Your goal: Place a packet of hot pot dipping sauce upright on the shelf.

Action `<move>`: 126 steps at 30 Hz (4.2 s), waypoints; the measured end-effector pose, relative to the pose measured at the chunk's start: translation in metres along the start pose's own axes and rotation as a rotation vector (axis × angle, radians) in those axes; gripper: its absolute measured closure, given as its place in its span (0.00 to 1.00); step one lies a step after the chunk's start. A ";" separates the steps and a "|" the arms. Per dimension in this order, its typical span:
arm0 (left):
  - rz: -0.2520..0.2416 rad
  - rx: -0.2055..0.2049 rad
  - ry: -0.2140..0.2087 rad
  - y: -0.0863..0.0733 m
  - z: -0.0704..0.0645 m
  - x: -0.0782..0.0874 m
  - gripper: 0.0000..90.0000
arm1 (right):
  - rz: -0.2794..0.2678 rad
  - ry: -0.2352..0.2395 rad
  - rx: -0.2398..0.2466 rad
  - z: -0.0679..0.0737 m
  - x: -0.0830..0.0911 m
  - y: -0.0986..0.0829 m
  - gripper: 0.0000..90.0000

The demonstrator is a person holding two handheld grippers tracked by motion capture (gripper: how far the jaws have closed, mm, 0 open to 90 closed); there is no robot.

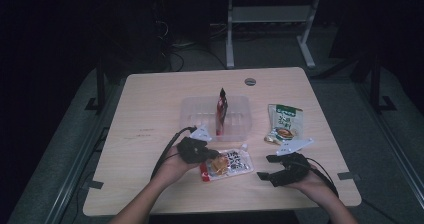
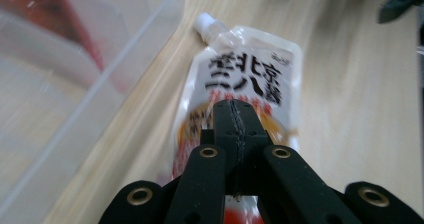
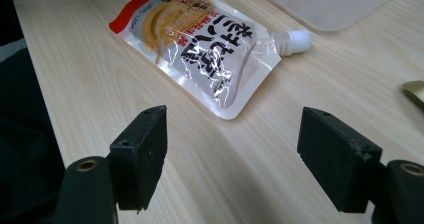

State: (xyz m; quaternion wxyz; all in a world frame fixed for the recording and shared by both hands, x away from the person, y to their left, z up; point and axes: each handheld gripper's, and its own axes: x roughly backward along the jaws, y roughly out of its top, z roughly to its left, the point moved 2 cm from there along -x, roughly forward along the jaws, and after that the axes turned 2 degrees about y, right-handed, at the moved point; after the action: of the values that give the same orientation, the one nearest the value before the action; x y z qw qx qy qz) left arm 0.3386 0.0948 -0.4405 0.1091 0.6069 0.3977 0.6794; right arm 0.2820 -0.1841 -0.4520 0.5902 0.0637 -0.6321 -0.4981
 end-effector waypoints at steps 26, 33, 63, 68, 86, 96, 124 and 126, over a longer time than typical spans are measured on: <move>0.101 -0.028 -0.052 0.005 0.002 -0.049 1.00 | 0.019 0.012 -0.003 0.000 -0.009 0.003 0.30; 0.099 -0.053 -0.017 0.008 -0.003 -0.047 1.00 | -0.004 0.030 -0.052 -0.011 -0.019 0.011 0.31; 0.170 -0.083 -0.026 0.006 -0.012 -0.045 1.00 | 0.035 0.098 -0.125 -0.014 -0.060 0.023 0.33; 0.158 -0.076 -0.026 0.005 -0.012 -0.045 1.00 | 0.033 0.127 -0.130 -0.012 -0.071 0.028 0.37; 0.136 -0.054 -0.036 0.004 -0.012 -0.045 1.00 | 0.054 0.231 -0.169 -0.014 -0.079 0.034 0.80; 0.132 -0.047 -0.050 0.002 -0.008 -0.042 1.00 | 0.065 0.265 -0.160 -0.016 -0.080 0.040 0.95; 0.067 -0.032 -0.083 -0.002 -0.005 -0.004 1.00 | -0.111 0.355 -0.101 -0.007 -0.052 0.056 0.99; 0.066 -0.039 -0.072 -0.001 -0.004 0.000 1.00 | -0.129 0.361 -0.104 -0.006 -0.048 0.058 0.99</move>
State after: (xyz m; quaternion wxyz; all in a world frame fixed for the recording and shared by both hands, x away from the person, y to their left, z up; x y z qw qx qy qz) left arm 0.3347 0.0944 -0.4410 0.1127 0.6416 0.3599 0.6680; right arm 0.3303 -0.1264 -0.4451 0.6634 0.1616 -0.4838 -0.5475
